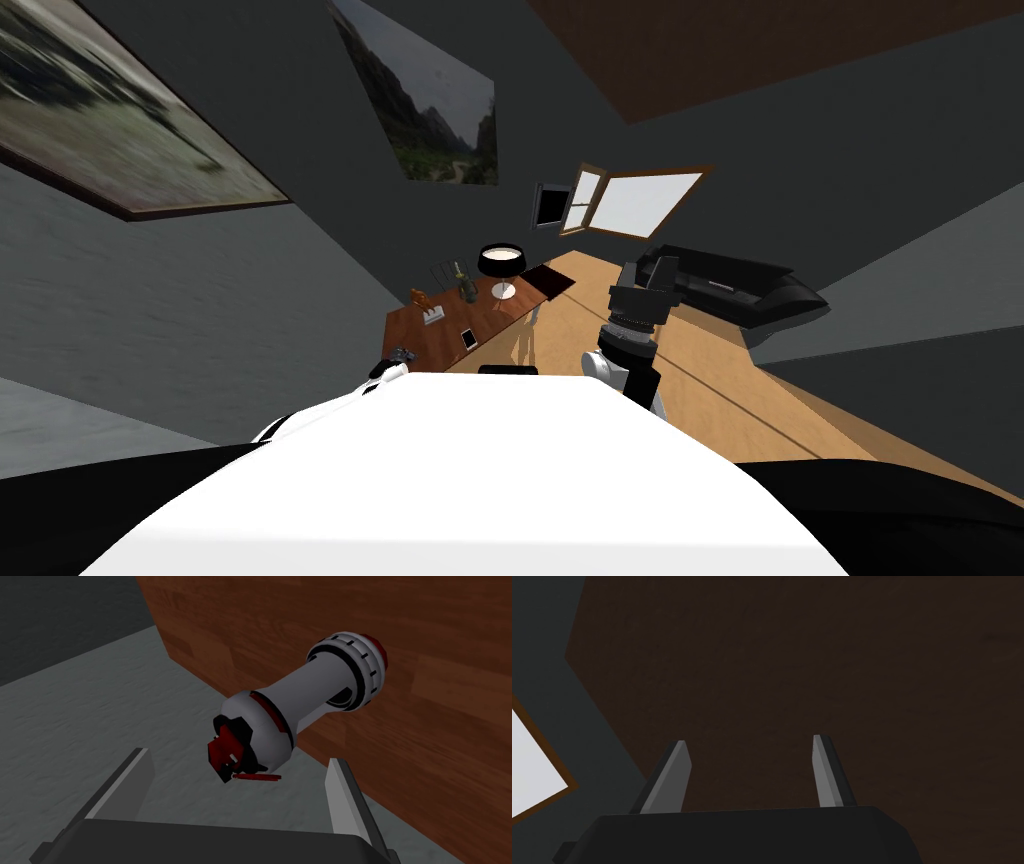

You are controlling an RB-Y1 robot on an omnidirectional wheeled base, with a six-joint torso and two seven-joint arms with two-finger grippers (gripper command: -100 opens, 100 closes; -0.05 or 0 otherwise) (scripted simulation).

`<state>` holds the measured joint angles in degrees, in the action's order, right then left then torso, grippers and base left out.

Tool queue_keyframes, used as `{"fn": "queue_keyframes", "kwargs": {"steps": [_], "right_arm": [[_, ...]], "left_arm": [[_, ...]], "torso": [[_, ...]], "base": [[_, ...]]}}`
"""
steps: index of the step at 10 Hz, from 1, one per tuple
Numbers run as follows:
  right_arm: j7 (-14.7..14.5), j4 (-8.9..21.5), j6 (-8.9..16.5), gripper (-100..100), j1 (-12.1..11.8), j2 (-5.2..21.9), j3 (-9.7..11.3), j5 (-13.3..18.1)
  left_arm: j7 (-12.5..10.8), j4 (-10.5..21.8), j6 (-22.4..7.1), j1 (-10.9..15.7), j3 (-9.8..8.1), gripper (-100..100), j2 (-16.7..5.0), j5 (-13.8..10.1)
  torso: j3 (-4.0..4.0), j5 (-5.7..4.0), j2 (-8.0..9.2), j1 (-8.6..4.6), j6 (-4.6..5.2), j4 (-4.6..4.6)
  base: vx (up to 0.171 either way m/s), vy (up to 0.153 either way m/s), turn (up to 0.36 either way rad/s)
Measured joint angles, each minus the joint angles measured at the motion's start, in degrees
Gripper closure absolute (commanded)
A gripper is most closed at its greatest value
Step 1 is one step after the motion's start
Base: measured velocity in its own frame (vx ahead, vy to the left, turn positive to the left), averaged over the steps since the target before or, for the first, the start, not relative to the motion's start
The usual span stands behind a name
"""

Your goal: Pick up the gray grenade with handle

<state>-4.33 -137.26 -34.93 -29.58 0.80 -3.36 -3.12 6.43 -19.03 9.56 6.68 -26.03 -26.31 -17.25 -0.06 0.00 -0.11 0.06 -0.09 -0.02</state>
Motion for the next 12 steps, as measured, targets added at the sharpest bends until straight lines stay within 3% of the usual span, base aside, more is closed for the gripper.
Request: {"fn": "queue_keyframes", "kwargs": {"steps": [1,2,3,4,5,8,11,12], "right_arm": [[0.0,0.0,0.0,0,0.0,0.0,0.0,0.0],[0.0,0.0,0.0,0,0.0,0.0,0.0,0.0],[0.0,0.0,0.0,0,0.0,0.0,0.0,0.0],[0.0,0.0,0.0,0,0.0,0.0,0.0,0.0],[0.0,0.0,0.0,0,0.0,0.0,0.0,0.0],[0.0,0.0,0.0,0,0.0,0.0,0.0,0.0],[0.0,0.0,0.0,0,0.0,0.0,0.0,0.0],[0.0,0.0,0.0,0,0.0,0.0,0.0,0.0]], "left_arm": [[0.7,-1.2,-0.9,-0.5,-0.63,-100,0.4,0.0],[0.7,-0.1,-1.2,-0.2,-0.93,-100,0.2,-0.1],[0.7,0.0,-1.3,-0.1,-0.97,0,0.2,-0.1],[0.7,0.0,-1.3,-0.1,-0.97,-100,0.2,-0.1],[-0.1,2.7,0.4,0.7,0.30,-100,0.0,0.0],[1.5,-2.0,-0.3,-2.2,-1.49,-100,2.2,0.2],[1.2,-0.2,1.2,-1.7,-1.01,-100,2.3,0.3],[1.0,-0.1,1.3,-1.7,-0.96,100,2.3,0.3]], "torso": [[0.03,0.00,0.06,-0.02,0.01,0.01],[0.00,0.00,-0.02,0.05,0.03,0.01],[0.01,0.01,0.02,0.02,0.01,0.00],[0.05,-0.01,0.09,-0.03,0.01,0.02],[-0.03,0.02,-0.06,0.13,0.00,0.00],[-0.05,0.03,-0.08,0.12,0.00,-0.02],[0.05,0.00,0.09,0.00,0.01,0.02],[0.07,-0.01,0.13,-0.04,0.01,0.03]], "base": [[0.046,0.030,-0.065],[0.028,0.021,-0.021],[0.000,0.000,0.000],[0.062,0.058,0.041],[0.078,0.074,0.018],[0.056,0.048,0.014],[0.008,0.014,-0.003],[0.000,0.000,0.000]]}}
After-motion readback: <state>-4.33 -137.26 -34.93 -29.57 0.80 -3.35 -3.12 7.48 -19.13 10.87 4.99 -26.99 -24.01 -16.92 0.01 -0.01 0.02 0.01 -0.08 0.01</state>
